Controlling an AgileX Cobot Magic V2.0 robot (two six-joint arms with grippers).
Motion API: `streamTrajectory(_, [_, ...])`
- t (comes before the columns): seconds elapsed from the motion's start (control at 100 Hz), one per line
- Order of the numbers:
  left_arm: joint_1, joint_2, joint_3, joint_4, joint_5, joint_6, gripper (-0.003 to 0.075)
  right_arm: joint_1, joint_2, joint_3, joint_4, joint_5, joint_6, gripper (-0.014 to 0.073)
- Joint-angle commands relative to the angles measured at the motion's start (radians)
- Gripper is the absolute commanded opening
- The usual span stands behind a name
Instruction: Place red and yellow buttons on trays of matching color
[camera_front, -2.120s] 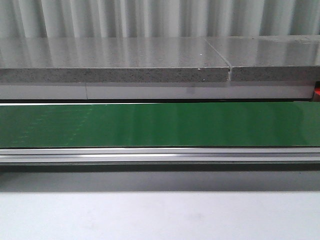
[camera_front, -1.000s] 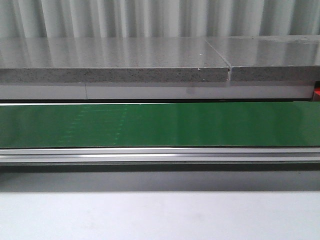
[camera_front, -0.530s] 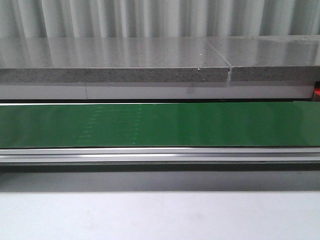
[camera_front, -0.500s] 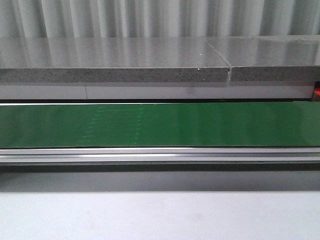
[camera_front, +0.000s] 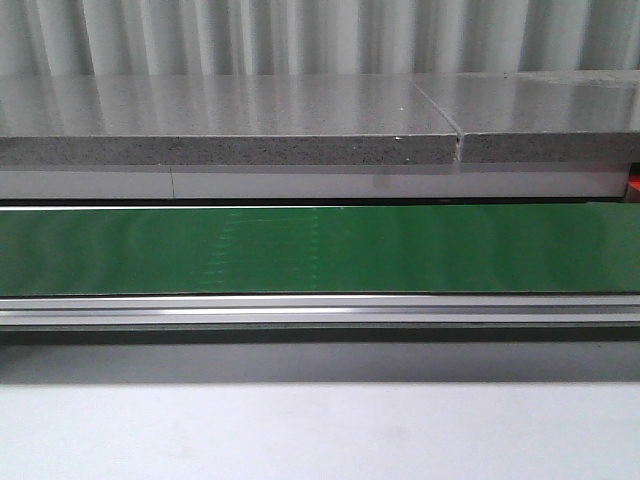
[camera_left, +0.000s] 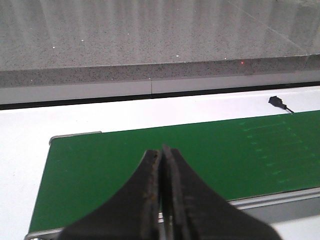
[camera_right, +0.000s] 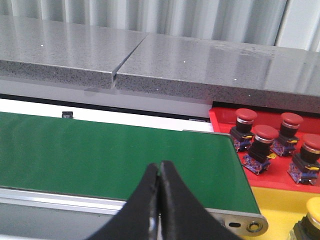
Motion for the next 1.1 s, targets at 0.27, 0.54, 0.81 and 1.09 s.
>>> streamTrajectory(0.27, [-0.011, 0.006, -0.028, -0.013, -0.111, -0.001, -0.002, 0.0, -0.014, -0.005, -0.009, -0.083, -0.005, -0.0067])
streamTrajectory(0.54, [-0.011, -0.054, 0.024, 0.242, -0.179, -0.181, -0.002, 0.0, -0.014, -0.005, -0.009, -0.083, -0.005, -0.0067])
streamTrajectory(0.81, [-0.011, -0.224, 0.198, 0.496, -0.296, -0.443, -0.002, 0.0, -0.014, -0.005, -0.009, -0.083, -0.005, -0.0067])
streamTrajectory(1.09, [-0.011, -0.393, 0.343, 0.518, -0.3, -0.47, -0.002, 0.0, -0.014, -0.005, -0.009, -0.083, -0.005, -0.0067])
